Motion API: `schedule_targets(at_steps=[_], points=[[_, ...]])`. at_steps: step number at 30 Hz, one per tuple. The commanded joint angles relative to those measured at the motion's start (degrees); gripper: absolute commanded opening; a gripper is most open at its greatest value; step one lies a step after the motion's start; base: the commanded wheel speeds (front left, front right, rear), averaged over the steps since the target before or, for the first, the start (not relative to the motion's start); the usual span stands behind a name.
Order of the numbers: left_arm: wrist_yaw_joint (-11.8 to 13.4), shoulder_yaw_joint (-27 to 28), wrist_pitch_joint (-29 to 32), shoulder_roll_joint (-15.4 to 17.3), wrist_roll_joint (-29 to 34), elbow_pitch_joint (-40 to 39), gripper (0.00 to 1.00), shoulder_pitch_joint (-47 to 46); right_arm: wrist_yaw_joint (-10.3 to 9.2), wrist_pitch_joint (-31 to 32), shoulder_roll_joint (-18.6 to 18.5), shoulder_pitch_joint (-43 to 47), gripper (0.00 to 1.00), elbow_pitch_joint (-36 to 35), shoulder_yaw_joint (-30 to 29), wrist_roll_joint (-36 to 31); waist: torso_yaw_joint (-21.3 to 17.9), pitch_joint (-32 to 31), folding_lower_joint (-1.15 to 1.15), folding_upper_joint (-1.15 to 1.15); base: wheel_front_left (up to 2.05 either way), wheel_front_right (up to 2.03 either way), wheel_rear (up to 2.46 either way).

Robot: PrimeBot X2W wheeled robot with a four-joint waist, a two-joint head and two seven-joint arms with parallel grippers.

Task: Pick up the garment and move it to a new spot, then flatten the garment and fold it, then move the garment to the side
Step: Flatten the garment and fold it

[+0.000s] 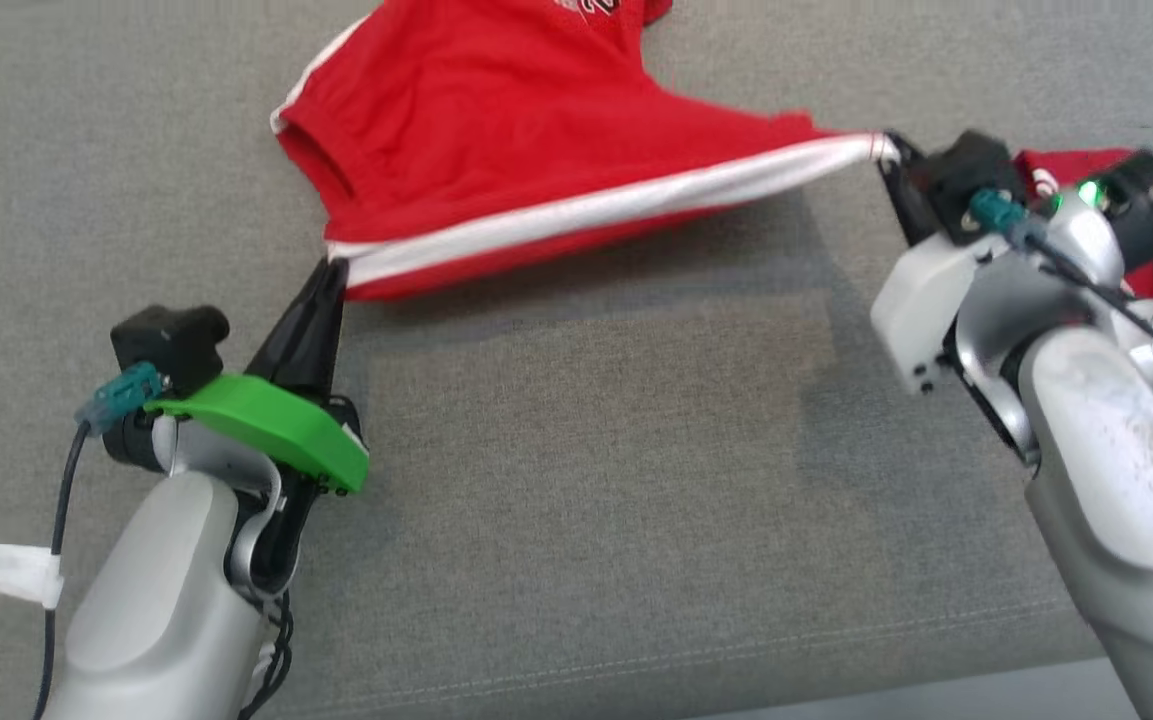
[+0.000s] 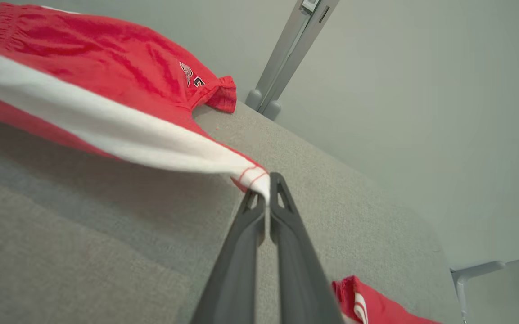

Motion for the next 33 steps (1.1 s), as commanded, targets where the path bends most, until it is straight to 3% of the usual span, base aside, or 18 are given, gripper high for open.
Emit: schedule_targets(at_steps=[1, 6, 17, 26, 33], points=[[0.7, -0.1, 0.4, 1.1, -0.1, 0.2, 0.00, 2.2, -0.11, 3.2, -0.9, 4.0, 0.00, -2.4, 0.9, 2.1, -0.7, -6.2, 0.01, 0.00, 0.00, 0.00, 0.00], [2.1, -0.1, 1.2, 1.8, -1.2, 0.6, 0.00, 7.8, -0.11, 13.4, -4.2, 13.4, 0.00, -10.2, 4.7, 8.5, -1.1, -10.5, 0.01, 0.00, 0.00, 0.00, 0.00], [6.2, -1.3, 3.7, 3.5, -1.1, -3.9, 0.00, 17.9, -0.11, 30.4, -10.2, 25.8, 0.00, -25.7, 4.7, 17.4, -0.4, -16.0, 0.01, 0.00, 0.00, 0.00, 0.00], [9.9, -2.1, 8.2, 5.4, -2.3, -11.7, 0.00, 25.8, -0.11, 37.3, -11.9, 33.6, 0.00, -34.1, 2.1, 20.8, 0.9, -17.7, 0.01, 0.00, 0.00, 0.00, 0.00], [12.4, -2.3, 10.9, 6.7, -2.3, -17.3, 0.00, 28.2, -0.11, 38.2, -11.7, 35.9, 0.00, -37.3, -0.2, 20.8, 1.9, -17.2, 0.01, 0.00, 0.00, 0.00, 0.00]])
